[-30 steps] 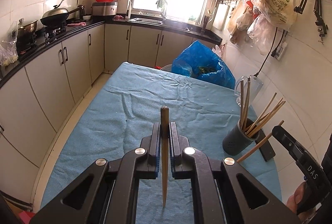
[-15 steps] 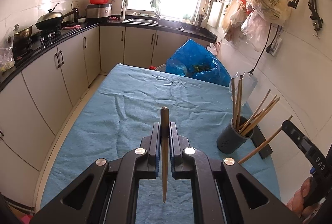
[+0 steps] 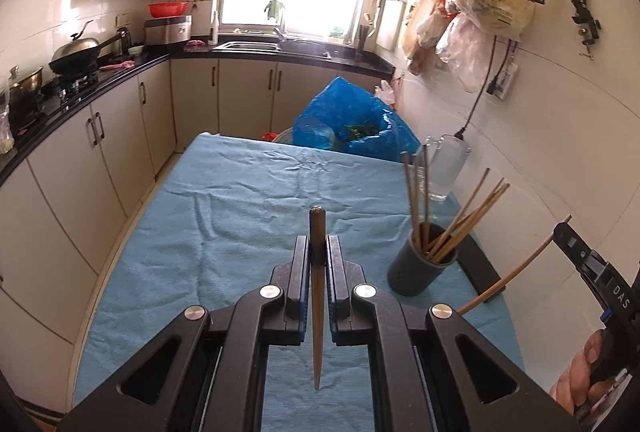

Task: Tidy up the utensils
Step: 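Lift both chopsticks upright and carry them to the black holder cup, then lower the chopsticks into the cup and open the left tool and the right tool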

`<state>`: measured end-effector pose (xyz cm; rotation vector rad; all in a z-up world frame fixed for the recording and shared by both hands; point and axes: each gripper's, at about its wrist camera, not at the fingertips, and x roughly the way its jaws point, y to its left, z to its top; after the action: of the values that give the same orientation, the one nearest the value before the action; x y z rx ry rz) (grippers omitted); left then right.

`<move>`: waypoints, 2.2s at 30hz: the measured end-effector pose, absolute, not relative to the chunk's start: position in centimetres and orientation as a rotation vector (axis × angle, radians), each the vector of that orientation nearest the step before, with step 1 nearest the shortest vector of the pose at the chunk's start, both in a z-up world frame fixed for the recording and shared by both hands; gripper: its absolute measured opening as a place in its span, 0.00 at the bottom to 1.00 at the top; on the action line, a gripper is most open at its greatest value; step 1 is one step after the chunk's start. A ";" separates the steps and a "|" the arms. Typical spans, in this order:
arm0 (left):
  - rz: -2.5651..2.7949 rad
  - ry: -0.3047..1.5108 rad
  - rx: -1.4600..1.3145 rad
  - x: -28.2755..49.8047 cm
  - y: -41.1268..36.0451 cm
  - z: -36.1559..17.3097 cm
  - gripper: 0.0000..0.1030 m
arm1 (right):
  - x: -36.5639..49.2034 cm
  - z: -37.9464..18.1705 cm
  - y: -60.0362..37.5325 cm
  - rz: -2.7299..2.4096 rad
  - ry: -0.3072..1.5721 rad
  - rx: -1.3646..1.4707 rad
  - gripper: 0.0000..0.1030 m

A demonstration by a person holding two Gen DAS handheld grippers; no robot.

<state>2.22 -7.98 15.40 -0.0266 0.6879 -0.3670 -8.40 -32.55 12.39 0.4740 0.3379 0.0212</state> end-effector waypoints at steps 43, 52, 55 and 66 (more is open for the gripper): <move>-0.520 0.623 -0.060 10.6 -22.9 22.3 0.07 | -5.4 18.2 -41.5 -0.145 0.192 0.471 0.06; -0.526 0.694 -0.013 12.1 -23.9 17.6 0.07 | -1.0 14.7 -41.1 -0.134 0.301 0.456 0.06; -0.527 0.702 0.009 11.9 -23.8 16.5 0.07 | -0.3 13.6 -40.8 -0.129 0.330 0.456 0.06; -0.516 0.743 0.038 12.2 -23.4 13.7 0.08 | 1.2 10.8 -40.5 -0.138 0.402 0.471 0.06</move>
<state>12.23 -23.38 13.75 0.0379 0.7435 -0.5158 1.21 -40.49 10.76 0.4712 0.4022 -0.1379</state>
